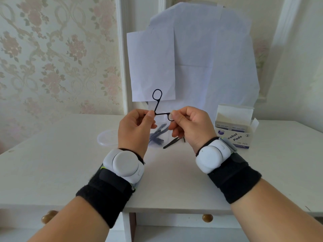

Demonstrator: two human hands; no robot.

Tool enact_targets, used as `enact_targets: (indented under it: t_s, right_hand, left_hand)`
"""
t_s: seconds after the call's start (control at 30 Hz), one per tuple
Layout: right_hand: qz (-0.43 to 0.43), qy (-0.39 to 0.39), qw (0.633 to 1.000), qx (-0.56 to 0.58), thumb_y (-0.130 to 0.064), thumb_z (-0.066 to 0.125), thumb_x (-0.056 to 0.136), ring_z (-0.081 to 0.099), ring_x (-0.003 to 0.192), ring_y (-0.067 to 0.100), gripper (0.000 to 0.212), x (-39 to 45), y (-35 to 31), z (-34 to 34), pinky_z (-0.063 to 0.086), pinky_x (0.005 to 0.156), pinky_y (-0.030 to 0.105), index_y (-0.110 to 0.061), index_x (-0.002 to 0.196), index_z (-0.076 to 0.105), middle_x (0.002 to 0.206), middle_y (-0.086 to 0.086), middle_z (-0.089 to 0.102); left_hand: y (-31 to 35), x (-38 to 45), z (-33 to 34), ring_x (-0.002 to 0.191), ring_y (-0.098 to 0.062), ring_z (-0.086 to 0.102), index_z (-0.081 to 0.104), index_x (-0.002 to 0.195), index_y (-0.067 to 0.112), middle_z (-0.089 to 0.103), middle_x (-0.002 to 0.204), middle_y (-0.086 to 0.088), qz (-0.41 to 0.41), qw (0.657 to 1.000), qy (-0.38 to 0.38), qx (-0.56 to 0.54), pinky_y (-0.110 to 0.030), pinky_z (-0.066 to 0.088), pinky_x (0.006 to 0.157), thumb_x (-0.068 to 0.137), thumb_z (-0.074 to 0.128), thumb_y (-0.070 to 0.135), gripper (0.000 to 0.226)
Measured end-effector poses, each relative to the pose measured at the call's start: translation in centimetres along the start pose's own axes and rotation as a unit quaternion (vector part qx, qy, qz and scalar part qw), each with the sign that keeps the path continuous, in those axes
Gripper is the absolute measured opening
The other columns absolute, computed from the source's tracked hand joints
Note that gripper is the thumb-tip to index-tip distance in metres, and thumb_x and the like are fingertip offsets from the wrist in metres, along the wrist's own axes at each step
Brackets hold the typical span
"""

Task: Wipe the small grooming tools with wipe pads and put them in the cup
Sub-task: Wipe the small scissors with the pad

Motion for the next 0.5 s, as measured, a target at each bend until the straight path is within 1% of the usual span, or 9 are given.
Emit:
enact_targets:
  t_s: [0.1, 0.17, 0.23, 0.33, 0.4, 0.5]
  right_hand:
    - [0.02, 0.019, 0.998, 0.052, -0.017, 0.059, 0.097, 0.055, 0.048, 0.014, 0.018, 0.0, 0.4, -0.2, 0.046, 0.051, 0.027, -0.003, 0.088, 0.066, 0.058, -0.001, 0.065]
    - [0.044, 0.034, 0.993, 0.102, -0.018, 0.059, 0.097, 0.053, 0.049, 0.015, 0.018, 0.0, 0.9, -0.3, 0.045, 0.051, 0.028, -0.005, 0.088, 0.065, 0.06, 0.001, 0.064]
    - [0.07, 0.045, 0.985, 0.149, -0.021, 0.062, 0.096, 0.054, 0.051, 0.015, 0.017, 0.0, 1.3, -0.4, 0.045, 0.051, 0.027, -0.006, 0.088, 0.064, 0.063, 0.002, 0.065]
    - [0.1, 0.037, 0.974, 0.2, -0.024, 0.066, 0.093, 0.058, 0.055, 0.014, 0.015, 0.0, 1.7, -0.1, 0.046, 0.052, 0.025, -0.01, 0.086, 0.066, 0.068, 0.004, 0.068]
    - [0.111, 0.027, 0.971, 0.211, -0.025, 0.068, 0.091, 0.059, 0.057, 0.013, 0.013, 0.0, 1.8, 0.0, 0.046, 0.051, 0.024, -0.012, 0.087, 0.068, 0.071, 0.003, 0.069]
    - [0.128, 0.016, 0.965, 0.228, -0.027, 0.069, 0.09, 0.059, 0.058, 0.012, 0.013, -0.1, 2.0, 0.3, 0.045, 0.051, 0.022, -0.014, 0.088, 0.069, 0.073, 0.002, 0.07]
  left_hand:
    - [0.0, 0.0, 0.3, 0.064, -0.004, 0.063, 0.067, 0.083, 0.015, 0.07, 0.071, -0.001, -0.002, 1.0, -0.014, 0.002, -0.025, 0.051, 0.066, 0.092, 0.061, 0.021, 0.012]
    - [-0.1, -0.1, 0.6, 0.065, -0.003, 0.065, 0.068, 0.085, 0.012, 0.071, 0.074, -0.004, -0.007, 1.0, -0.027, 0.001, -0.021, 0.05, 0.065, 0.091, 0.062, 0.018, 0.01]
    - [-0.2, -0.2, 0.9, 0.068, -0.006, 0.067, 0.068, 0.085, 0.012, 0.072, 0.075, -0.003, -0.014, 0.999, -0.041, 0.005, -0.021, 0.051, 0.066, 0.09, 0.062, 0.017, 0.009]
    - [-0.2, -0.3, 1.1, 0.072, -0.012, 0.069, 0.069, 0.082, 0.014, 0.072, 0.074, -0.002, -0.016, 0.998, -0.052, 0.015, -0.023, 0.052, 0.068, 0.09, 0.062, 0.016, 0.01]
    - [-0.3, -0.2, 1.2, 0.072, -0.012, 0.07, 0.07, 0.081, 0.015, 0.073, 0.073, 0.0, -0.02, 0.998, -0.055, 0.016, -0.024, 0.053, 0.069, 0.089, 0.062, 0.016, 0.011]
    - [-0.5, -0.2, 1.1, 0.071, -0.012, 0.07, 0.071, 0.08, 0.015, 0.073, 0.072, 0.0, -0.027, 0.998, -0.058, 0.008, -0.021, 0.052, 0.066, 0.089, 0.064, 0.016, 0.012]
Point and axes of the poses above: each hand's wrist, its own x-axis towards the middle knuckle, its own z-axis out of the palm, y = z × x, the point moved 8 cm from there along x, towards the middle knuckle
